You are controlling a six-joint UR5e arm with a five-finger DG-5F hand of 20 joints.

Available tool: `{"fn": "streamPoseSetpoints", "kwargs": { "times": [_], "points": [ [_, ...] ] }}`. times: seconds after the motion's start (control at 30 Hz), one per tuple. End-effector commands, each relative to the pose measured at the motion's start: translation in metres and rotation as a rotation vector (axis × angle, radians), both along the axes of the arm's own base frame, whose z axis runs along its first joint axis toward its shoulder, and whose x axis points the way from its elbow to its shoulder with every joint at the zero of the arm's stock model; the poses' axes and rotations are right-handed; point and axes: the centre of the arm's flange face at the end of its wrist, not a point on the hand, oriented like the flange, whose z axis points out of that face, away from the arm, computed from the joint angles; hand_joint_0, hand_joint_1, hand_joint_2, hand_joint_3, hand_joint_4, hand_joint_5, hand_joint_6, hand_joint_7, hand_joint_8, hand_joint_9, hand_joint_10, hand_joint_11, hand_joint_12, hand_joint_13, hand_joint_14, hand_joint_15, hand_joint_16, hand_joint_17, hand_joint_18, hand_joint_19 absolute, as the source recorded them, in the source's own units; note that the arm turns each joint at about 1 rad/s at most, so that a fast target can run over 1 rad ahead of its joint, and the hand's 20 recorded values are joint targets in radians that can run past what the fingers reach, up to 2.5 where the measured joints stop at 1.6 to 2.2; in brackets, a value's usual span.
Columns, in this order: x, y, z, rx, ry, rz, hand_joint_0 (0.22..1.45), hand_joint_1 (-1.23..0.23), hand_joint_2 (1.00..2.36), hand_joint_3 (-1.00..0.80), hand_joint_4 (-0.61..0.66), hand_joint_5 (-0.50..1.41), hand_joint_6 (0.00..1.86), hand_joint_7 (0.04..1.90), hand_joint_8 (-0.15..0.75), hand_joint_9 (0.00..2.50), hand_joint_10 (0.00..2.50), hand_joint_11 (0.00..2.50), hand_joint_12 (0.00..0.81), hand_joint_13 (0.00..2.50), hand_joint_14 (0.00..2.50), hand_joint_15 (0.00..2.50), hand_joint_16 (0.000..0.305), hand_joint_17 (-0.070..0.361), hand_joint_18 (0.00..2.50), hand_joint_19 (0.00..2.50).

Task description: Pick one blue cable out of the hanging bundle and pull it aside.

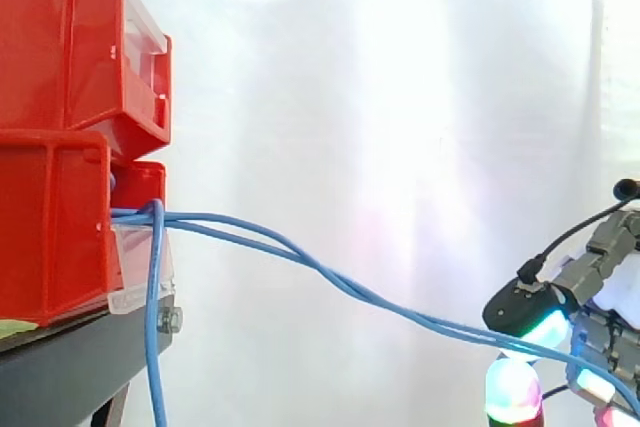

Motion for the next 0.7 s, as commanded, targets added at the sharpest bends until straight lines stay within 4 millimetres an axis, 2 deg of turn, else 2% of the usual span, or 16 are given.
{"fn": "streamPoseSetpoints", "kwargs": {
  "times": [0.0, 0.2, 0.27, 0.33, 0.37, 0.67],
  "points": [
    [0.006, 0.003, 0.007, 0.001, -0.036, 0.005, 0.58, -0.71, 1.01, -0.18, 0.08, -0.09, 0.89, 0.67, 0.289, 1.18, 0.02, 0.56, 0.392, 1.05, 0.02, 0.59, 0.059, 0.133, 0.88, 0.68],
    [0.018, 0.009, 0.031, -0.002, -0.096, 0.017, 0.59, -0.71, 1.01, -0.19, 0.09, -0.09, 0.90, 0.65, 0.289, 1.19, 0.02, 0.57, 0.390, 1.05, 0.02, 0.58, 0.059, 0.134, 0.88, 0.68],
    [0.022, 0.013, 0.040, -0.009, -0.115, 0.027, 0.55, -0.67, 1.01, -0.34, 0.09, -0.09, 0.89, 0.65, 0.275, 1.18, 0.02, 0.58, 0.374, 1.03, 0.02, 0.60, 0.055, 0.124, 0.84, 0.71],
    [0.024, 0.015, 0.046, -0.013, -0.124, 0.034, 0.54, -0.66, 1.01, -0.40, 0.08, -0.10, 0.88, 0.68, 0.270, 1.18, 0.02, 0.60, 0.359, 1.02, 0.03, 0.61, 0.052, 0.118, 0.82, 0.73],
    [0.027, 0.018, 0.057, -0.020, -0.144, 0.040, 0.52, -0.66, 1.00, -0.43, 0.09, -0.10, 0.88, 0.68, 0.272, 1.18, 0.03, 0.59, 0.370, 1.02, 0.03, 0.61, 0.053, 0.120, 0.82, 0.72],
    [0.033, 0.040, 0.058, -0.015, -0.152, 0.070, 0.49, -0.66, 1.00, -0.49, 0.09, -0.10, 0.86, 0.68, 0.282, 1.19, 0.02, 0.59, 0.376, 1.07, 0.03, 0.63, 0.056, 0.127, 0.84, 0.72]
  ]
}}
